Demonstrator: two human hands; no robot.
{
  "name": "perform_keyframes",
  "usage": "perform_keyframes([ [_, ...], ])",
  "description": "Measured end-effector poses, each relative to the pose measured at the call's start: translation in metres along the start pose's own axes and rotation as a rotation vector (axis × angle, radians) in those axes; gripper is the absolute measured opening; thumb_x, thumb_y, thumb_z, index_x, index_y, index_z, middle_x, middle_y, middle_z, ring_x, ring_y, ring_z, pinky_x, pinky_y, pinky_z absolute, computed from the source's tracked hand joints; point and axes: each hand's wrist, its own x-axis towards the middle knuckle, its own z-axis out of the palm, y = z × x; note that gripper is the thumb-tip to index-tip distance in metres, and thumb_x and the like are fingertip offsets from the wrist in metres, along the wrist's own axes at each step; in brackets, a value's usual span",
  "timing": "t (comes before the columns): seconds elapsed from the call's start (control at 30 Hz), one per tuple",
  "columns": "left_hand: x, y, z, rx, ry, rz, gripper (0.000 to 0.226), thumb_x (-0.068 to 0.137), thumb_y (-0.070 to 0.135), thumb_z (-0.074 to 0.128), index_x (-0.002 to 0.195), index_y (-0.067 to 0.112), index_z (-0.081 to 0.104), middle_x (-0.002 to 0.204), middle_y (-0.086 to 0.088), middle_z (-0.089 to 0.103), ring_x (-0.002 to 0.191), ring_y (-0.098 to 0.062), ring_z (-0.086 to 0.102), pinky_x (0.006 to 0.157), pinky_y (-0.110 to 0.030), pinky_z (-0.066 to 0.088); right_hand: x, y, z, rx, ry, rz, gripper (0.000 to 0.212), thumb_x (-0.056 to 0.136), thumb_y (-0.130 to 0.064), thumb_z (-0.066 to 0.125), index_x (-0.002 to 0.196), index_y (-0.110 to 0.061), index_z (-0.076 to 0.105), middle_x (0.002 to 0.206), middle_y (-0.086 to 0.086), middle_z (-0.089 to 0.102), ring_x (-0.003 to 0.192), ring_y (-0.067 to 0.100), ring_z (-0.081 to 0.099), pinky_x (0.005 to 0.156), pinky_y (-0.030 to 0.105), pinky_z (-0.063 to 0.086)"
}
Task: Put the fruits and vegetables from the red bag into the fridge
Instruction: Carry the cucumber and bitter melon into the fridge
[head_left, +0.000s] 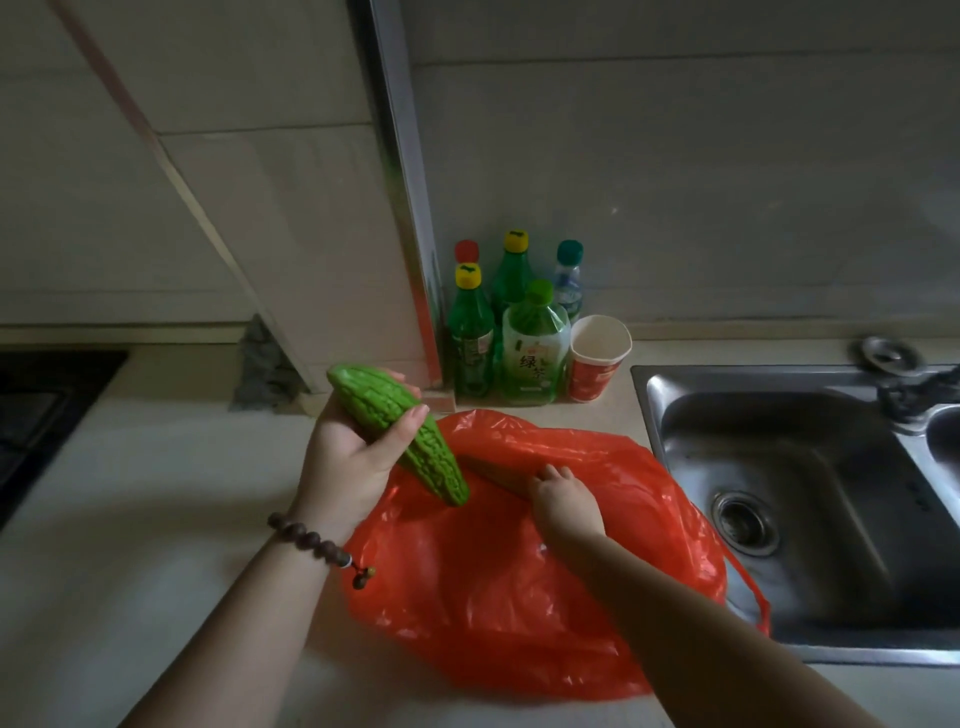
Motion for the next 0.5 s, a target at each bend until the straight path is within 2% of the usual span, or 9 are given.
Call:
perform_keyframes([
  [0.1, -0.004, -0.002, 0.001, 0.007, 0.019, 0.013, 0.039, 0.077, 0.034, 0.072, 0.104, 0.008, 0.061, 0.099, -0.006, 0.068, 0.097, -0.016, 0.066, 0.087, -0.031, 0.052, 0.0, -0.002, 0.0, -0.01, -0.029, 0.045, 0.026, 0.094, -0.007, 0.04, 0.113, -0.009, 0.057, 0.116, 0.011, 0.051, 0.108, 0.029, 0.046, 0.092, 0.038, 0.041],
  [0.2, -0.003, -0.003, 0.0, 0.006, 0.024, 0.018, 0.037, 0.079, 0.031, 0.071, 0.104, 0.007, 0.061, 0.1, -0.007, 0.068, 0.096, -0.014, 0.065, 0.088, -0.032, 0.051, -0.008, -0.004, -0.003, 0.032, -0.019, 0.056, 0.034, 0.09, -0.003, 0.044, 0.122, -0.012, 0.051, 0.118, 0.01, 0.05, 0.112, 0.03, 0.046, 0.091, 0.039, 0.044],
  [0.27, -0.001, -0.004, -0.002, -0.001, 0.027, 0.019, 0.039, 0.079, 0.034, 0.072, 0.104, 0.007, 0.061, 0.1, -0.007, 0.068, 0.097, -0.015, 0.065, 0.087, -0.033, 0.051, -0.016, -0.005, -0.007, 0.117, 0.016, 0.077, 0.035, 0.09, -0.003, 0.042, 0.121, -0.016, 0.05, 0.115, 0.007, 0.052, 0.112, 0.029, 0.047, 0.088, 0.039, 0.046],
  [0.37, 0.0, -0.008, -0.004, -0.005, 0.042, 0.016, 0.039, 0.078, 0.034, 0.073, 0.105, 0.007, 0.061, 0.099, -0.006, 0.068, 0.097, -0.016, 0.066, 0.088, -0.037, 0.052, -0.031, -0.002, -0.019, 0.245, 0.13, 0.105, 0.023, 0.092, -0.011, 0.043, 0.111, -0.018, 0.053, 0.106, 0.003, 0.056, 0.101, 0.024, 0.052, 0.079, 0.034, 0.047],
  [0.5, 0.0, -0.007, 0.001, -0.038, 0.091, 0.002, 0.034, 0.077, 0.03, 0.073, 0.102, 0.01, 0.064, 0.098, -0.001, 0.07, 0.096, -0.013, 0.066, 0.09, -0.041, 0.052, -0.05, -0.001, -0.047, 0.493, 0.28, 0.085, 0.012, 0.088, -0.017, 0.06, 0.1, -0.017, 0.06, 0.094, -0.004, 0.059, 0.081, 0.014, 0.055, 0.067, 0.025, 0.044],
])
